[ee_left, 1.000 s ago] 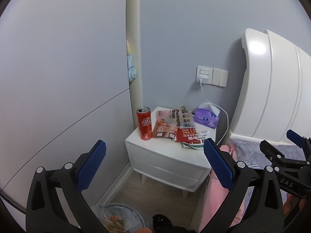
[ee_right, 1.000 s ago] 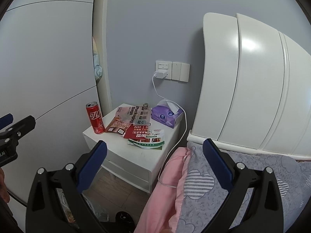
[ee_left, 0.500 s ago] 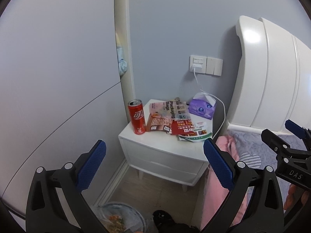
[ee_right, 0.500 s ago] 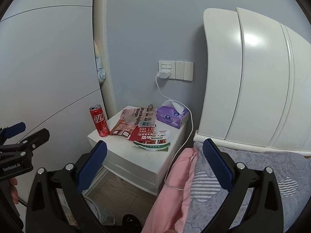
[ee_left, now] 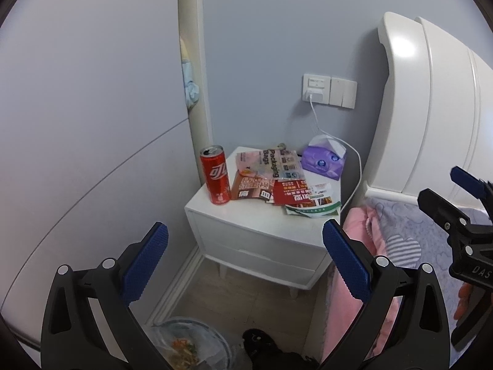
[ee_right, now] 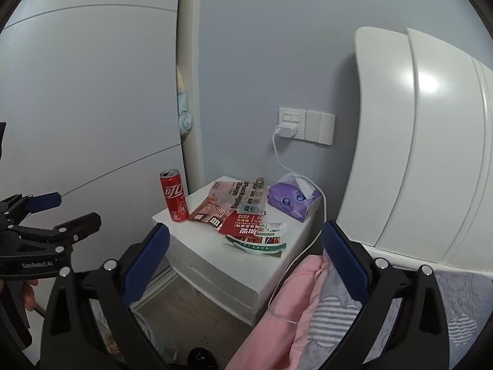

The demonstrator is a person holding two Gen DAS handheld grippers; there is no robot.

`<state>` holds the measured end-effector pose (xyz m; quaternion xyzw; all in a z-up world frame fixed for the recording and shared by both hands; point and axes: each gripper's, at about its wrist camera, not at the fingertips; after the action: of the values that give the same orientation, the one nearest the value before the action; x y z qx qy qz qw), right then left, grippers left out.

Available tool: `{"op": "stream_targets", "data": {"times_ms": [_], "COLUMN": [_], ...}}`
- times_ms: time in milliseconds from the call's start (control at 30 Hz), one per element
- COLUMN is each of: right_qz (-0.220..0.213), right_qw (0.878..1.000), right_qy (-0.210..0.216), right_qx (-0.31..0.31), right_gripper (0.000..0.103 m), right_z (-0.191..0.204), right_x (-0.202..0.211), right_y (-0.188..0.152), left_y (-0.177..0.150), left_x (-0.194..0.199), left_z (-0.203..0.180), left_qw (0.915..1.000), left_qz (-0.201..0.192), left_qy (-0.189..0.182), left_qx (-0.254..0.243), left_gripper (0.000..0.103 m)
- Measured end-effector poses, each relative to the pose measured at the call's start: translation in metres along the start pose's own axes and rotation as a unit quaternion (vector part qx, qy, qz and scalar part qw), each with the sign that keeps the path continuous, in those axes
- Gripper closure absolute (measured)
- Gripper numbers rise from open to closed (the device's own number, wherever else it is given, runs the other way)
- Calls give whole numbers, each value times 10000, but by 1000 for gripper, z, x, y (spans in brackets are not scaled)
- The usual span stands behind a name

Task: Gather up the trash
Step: 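Move the right gripper to the red cola can and close on it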

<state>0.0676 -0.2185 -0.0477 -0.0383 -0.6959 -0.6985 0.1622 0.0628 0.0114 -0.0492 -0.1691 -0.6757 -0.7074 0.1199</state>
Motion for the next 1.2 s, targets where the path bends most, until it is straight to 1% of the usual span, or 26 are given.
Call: {"op": "stream_targets", "data": {"times_ms": [67,133,267,400,500,633,833,967,1067,1200], "right_qz": [79,149,107,134,121,125,89,192,334,449], "right_qw": [9998,9993,9977,9955,9940,9882,9783,9730,9711,9690], "right_qy": [161,334,550,838,989,1443,1973,2199,2262,2311], "right_qx": [8,44,373,417,449,494,626,668,686,751], "right_gripper": [7,7,7,7,7,7,7,7,7,7], "right_z": [1,2,12,17,19,23,36,44,50,65], "right_x": [-9,-18,-36,-62,-78,-109,-153,-184,-207,-232], "right_y": [0,-1,0,3,5,8,8,3,-4,-13], "left_y": [-4,-7,-9,-8,-9,-11,-17,-21,-26,-30], "left_x": [-6,-12,-30,-54,-73,-103,-143,-168,-186,-206], "left_z": [2,4,12,23,30,40,47,53,56,63], "left_qw": [10000,9998,9996,9996,9991,9988,9981,9971,9962,9961], "left_qz": [-17,-75,-79,-73,-141,-116,-106,-114,-88,-37], "left_qy": [-45,6,27,55,121,61,-140,-228,-205,-275], "left_qx": [-84,-201,-265,-252,-373,-469,-598,-716,-838,-841], "left_gripper": [6,6,6,6,6,6,6,6,6,6]}}
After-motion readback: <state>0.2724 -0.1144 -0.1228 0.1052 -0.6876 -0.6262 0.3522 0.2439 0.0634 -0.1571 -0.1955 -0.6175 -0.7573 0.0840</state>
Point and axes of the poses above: each gripper's, at about its wrist camera, not at the fingertips, and x roughly against the way its jaws point, z to its left, y to its top, and after that the axes turned 11 degrees about -z, right-handed
